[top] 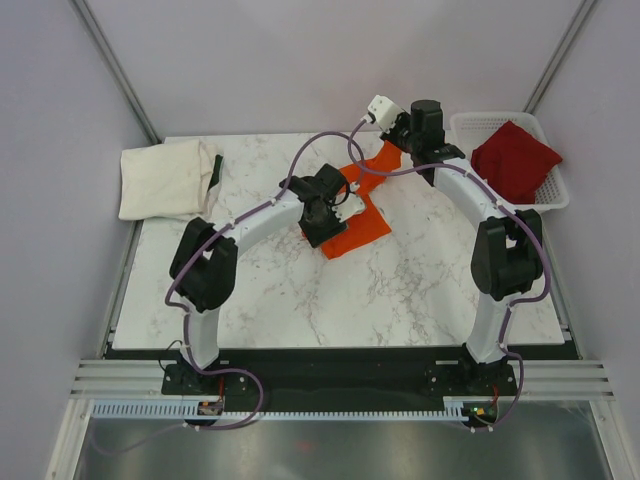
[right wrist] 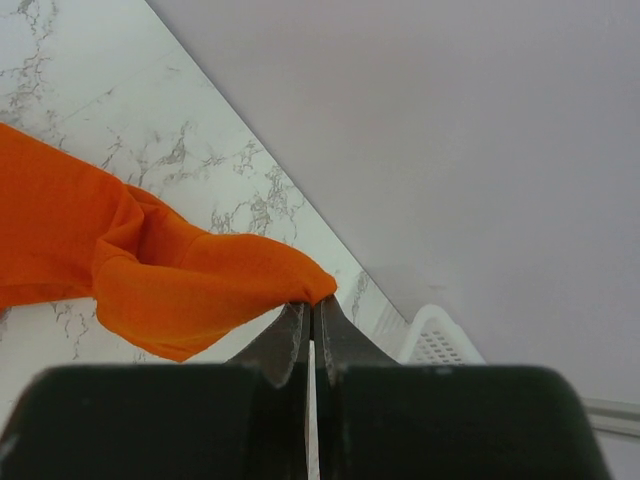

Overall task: Fold and stack the t-shirts
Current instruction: Flatten the tshirt out

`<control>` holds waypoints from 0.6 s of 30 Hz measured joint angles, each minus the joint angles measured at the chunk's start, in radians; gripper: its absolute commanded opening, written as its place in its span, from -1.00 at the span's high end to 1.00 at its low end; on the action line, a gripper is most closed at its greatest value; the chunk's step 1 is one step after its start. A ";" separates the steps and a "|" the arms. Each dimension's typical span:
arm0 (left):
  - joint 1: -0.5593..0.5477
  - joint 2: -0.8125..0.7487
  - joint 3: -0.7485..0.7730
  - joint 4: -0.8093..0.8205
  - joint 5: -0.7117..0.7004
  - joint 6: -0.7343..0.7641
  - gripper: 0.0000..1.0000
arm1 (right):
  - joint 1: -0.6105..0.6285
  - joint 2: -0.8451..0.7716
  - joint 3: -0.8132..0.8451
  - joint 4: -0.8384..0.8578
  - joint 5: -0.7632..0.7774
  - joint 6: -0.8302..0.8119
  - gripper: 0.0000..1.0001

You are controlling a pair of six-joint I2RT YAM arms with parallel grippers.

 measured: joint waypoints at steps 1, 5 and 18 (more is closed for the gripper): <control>-0.007 0.005 0.000 0.000 -0.002 0.000 -0.23 | 0.000 0.000 0.000 0.000 -0.002 0.000 1.00; -0.014 0.017 0.001 0.001 -0.010 0.000 -0.21 | 0.000 0.000 0.000 0.000 -0.007 0.001 1.00; -0.009 0.080 0.023 0.005 -0.037 -0.001 -0.05 | -0.001 0.000 0.000 -0.001 -0.009 0.011 1.00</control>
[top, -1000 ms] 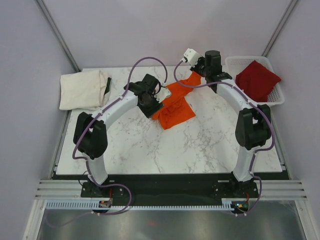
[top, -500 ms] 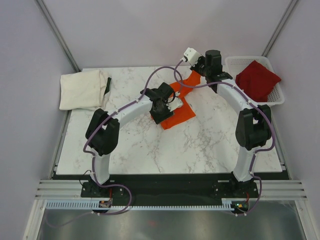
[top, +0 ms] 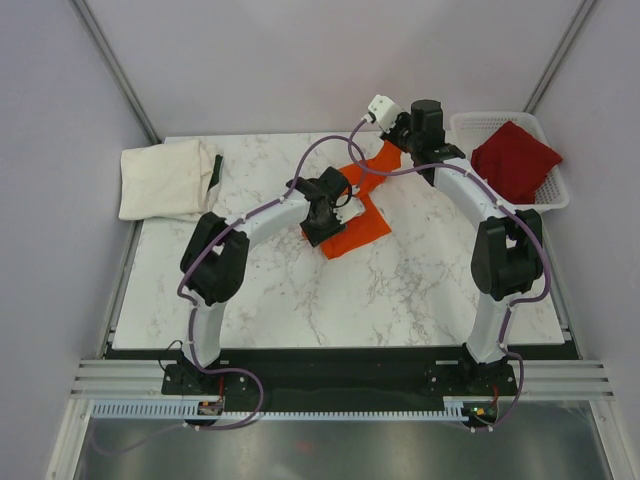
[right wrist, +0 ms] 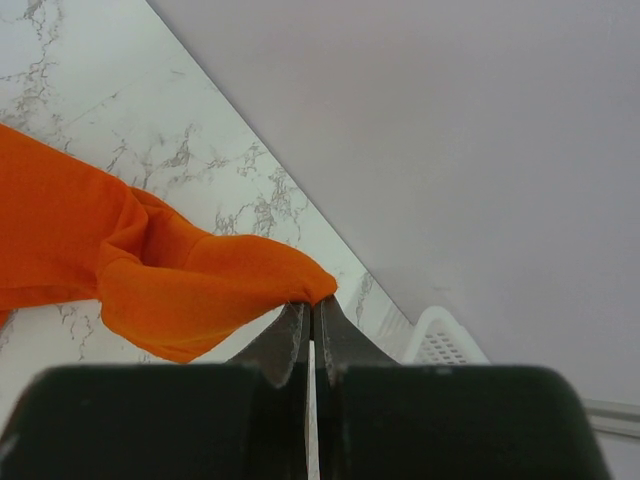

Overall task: Fold and stack the t-shirts
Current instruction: Flatten the tshirt out

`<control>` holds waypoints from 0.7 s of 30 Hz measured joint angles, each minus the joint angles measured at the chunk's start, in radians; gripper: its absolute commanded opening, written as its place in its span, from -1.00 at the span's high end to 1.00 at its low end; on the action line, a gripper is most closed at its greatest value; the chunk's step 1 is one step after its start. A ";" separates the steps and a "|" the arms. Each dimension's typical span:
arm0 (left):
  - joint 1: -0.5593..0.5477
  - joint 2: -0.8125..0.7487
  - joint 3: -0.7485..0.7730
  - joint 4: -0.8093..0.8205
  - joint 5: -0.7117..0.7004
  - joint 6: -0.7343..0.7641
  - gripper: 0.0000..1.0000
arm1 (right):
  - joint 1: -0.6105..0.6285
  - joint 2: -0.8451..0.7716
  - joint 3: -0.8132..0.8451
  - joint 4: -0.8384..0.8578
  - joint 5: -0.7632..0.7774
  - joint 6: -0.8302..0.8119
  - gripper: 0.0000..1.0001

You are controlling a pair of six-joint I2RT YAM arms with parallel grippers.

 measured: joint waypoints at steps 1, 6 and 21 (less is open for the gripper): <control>0.000 0.006 0.005 0.000 0.000 0.000 -0.02 | 0.000 0.000 0.000 0.000 0.000 0.000 1.00; 0.003 0.026 0.019 0.003 -0.005 0.000 0.09 | -0.001 0.000 0.000 0.000 0.000 0.004 1.00; 0.031 0.044 0.039 0.009 -0.019 0.000 0.96 | -0.001 0.000 0.000 0.000 0.001 0.027 1.00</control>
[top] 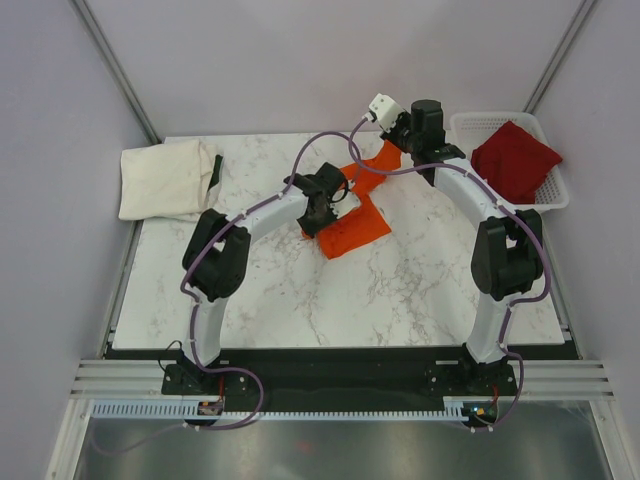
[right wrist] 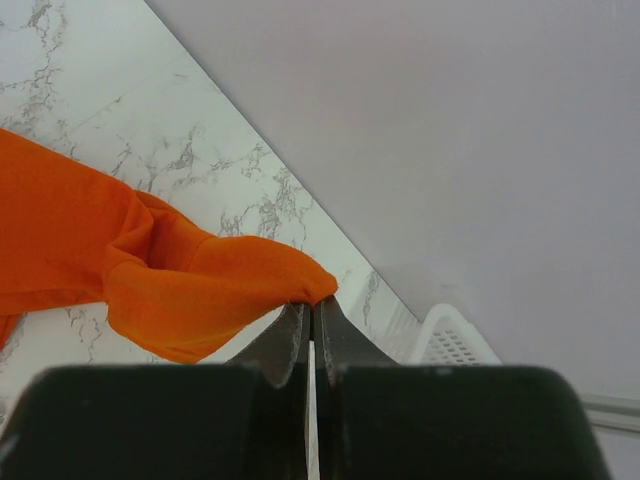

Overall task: Fold and stack the t-shirts
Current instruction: Flatten the tshirt out

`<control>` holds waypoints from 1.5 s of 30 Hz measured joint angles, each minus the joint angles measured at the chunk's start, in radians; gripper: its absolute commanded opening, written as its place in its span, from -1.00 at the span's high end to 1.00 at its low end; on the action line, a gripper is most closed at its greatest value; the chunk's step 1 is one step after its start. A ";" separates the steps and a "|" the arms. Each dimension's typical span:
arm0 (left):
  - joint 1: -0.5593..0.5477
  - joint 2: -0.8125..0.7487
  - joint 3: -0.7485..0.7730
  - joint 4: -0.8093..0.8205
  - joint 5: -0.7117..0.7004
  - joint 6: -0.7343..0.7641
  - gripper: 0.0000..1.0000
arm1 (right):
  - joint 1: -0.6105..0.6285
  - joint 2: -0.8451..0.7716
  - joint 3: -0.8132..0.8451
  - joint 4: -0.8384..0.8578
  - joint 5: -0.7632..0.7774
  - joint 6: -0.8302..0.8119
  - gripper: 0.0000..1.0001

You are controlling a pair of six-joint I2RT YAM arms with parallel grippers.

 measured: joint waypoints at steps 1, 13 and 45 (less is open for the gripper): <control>0.004 0.000 0.000 0.000 0.000 0.000 0.96 | 0.000 0.000 0.000 0.000 0.000 0.001 1.00; 0.043 -0.116 -0.013 -0.024 0.028 0.030 0.96 | 0.000 -0.003 0.003 -0.003 0.023 0.020 1.00; 0.296 -0.982 0.269 -0.016 0.019 0.268 0.96 | 0.000 -0.782 0.326 -0.557 -0.018 0.342 1.00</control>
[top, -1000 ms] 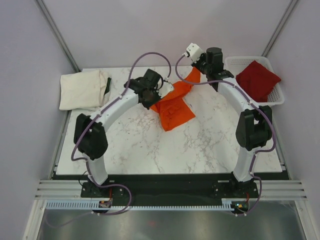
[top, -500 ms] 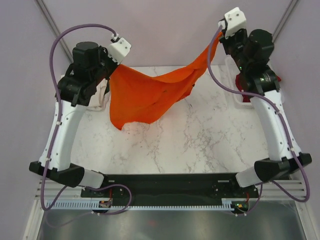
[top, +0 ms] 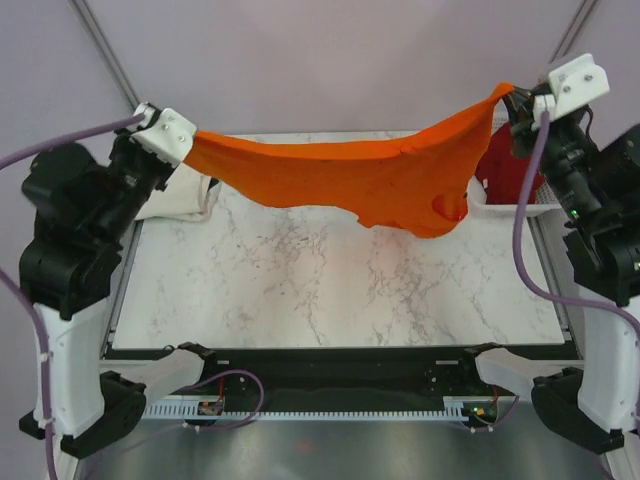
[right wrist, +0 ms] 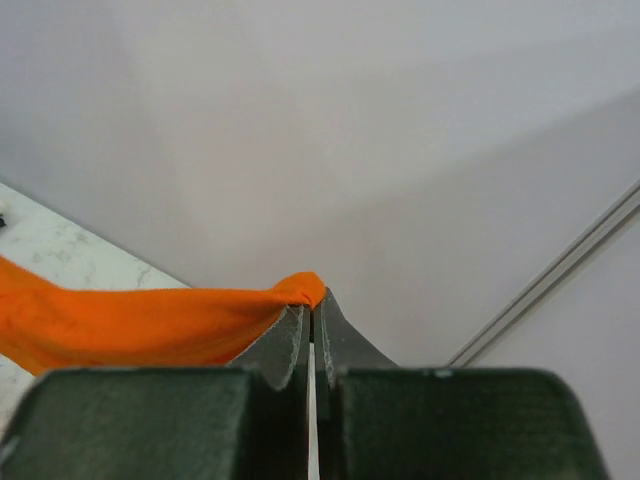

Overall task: Fold and stack the t-shirts
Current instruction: Flatten the tshirt out

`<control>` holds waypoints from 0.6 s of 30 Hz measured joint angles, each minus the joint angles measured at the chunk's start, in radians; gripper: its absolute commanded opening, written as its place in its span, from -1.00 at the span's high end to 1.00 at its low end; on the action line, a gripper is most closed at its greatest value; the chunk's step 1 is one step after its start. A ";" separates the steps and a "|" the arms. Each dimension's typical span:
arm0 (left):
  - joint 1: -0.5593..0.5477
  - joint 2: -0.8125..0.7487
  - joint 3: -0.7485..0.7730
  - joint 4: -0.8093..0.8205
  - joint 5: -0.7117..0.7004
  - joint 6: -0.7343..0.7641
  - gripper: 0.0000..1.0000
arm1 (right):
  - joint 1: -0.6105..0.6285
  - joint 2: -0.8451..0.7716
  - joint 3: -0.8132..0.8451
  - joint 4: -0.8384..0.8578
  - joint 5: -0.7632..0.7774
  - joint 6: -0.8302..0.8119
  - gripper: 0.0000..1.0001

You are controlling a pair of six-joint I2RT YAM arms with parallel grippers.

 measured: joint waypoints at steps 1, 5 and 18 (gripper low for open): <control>0.000 -0.030 0.001 0.000 0.011 0.001 0.96 | 0.000 -0.030 0.010 -0.023 -0.019 0.009 1.00; -0.002 -0.111 0.029 0.000 0.043 0.001 0.96 | -0.001 -0.132 0.047 -0.068 -0.063 0.040 1.00; -0.002 -0.056 -0.076 0.031 0.062 0.056 0.96 | -0.022 -0.159 -0.077 0.066 -0.069 0.004 1.00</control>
